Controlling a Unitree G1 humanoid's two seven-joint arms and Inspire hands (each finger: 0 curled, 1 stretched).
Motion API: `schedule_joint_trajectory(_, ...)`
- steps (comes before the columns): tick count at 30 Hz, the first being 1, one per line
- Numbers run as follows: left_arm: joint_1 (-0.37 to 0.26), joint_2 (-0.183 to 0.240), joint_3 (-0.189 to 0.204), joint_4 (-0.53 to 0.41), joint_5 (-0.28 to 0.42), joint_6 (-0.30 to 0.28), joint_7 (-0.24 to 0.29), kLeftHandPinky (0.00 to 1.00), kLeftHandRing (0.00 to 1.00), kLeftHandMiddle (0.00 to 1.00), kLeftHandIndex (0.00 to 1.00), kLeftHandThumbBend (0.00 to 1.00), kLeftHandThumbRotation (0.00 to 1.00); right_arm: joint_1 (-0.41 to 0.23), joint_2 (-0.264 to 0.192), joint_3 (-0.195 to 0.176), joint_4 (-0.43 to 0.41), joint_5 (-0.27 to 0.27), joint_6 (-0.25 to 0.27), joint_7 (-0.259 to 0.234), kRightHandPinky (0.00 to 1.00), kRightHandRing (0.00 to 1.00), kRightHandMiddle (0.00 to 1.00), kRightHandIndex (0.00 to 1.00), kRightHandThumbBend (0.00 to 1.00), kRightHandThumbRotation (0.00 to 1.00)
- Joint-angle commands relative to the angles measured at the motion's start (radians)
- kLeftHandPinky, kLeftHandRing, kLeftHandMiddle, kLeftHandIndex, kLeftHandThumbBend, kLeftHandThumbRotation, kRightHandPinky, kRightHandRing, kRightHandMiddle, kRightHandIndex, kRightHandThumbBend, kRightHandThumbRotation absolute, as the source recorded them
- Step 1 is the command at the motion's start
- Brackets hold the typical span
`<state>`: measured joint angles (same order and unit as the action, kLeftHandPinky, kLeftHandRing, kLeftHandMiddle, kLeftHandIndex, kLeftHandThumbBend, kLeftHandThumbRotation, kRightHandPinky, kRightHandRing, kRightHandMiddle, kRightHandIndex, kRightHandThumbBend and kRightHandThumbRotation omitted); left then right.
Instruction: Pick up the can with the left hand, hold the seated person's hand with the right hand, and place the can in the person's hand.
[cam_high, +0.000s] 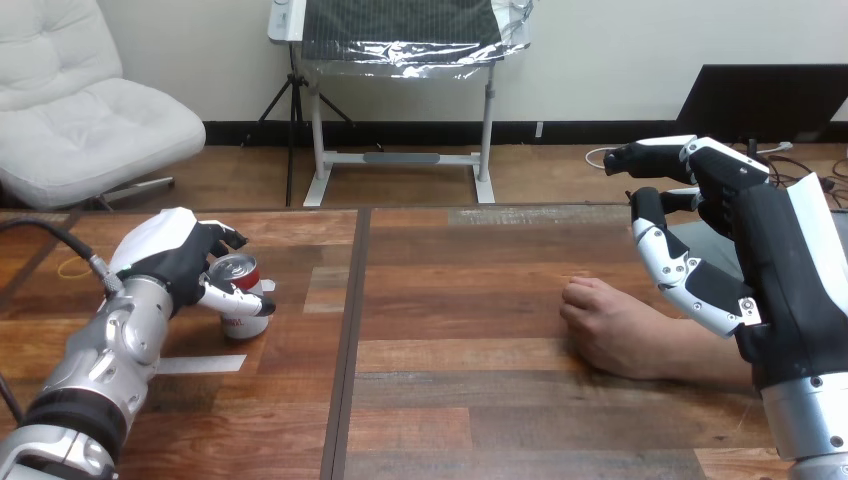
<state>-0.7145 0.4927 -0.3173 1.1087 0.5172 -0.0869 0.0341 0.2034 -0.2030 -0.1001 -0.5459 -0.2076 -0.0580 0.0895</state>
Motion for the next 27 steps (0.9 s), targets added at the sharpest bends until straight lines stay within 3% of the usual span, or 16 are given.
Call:
schedule_joint_trajectory(1, -0.039, -0.008, 0.012, 0.015, -0.013, 0.002, 0.002, 0.72, 0.79, 0.83, 0.81, 0.72, 0.23, -0.050, -0.019, -0.017, -0.044, 0.010, -0.006, 0.005, 0.61, 0.74, 0.71, 0.63, 0.19, 0.00)
schedule_joint_trajectory(12, -0.049, -0.023, 0.028, 0.053, -0.040, 0.001, 0.002, 0.73, 0.80, 0.84, 0.81, 0.72, 0.21, -0.049, -0.025, -0.019, -0.048, -0.003, -0.003, 0.009, 0.61, 0.74, 0.71, 0.62, 0.19, 0.00)
schedule_joint_trajectory(27, -0.059, -0.044, 0.039, 0.097, -0.053, -0.040, 0.045, 0.74, 0.81, 0.85, 0.82, 0.70, 0.20, -0.047, -0.019, -0.020, -0.055, 0.009, 0.004, 0.015, 0.62, 0.75, 0.71, 0.62, 0.20, 0.00)
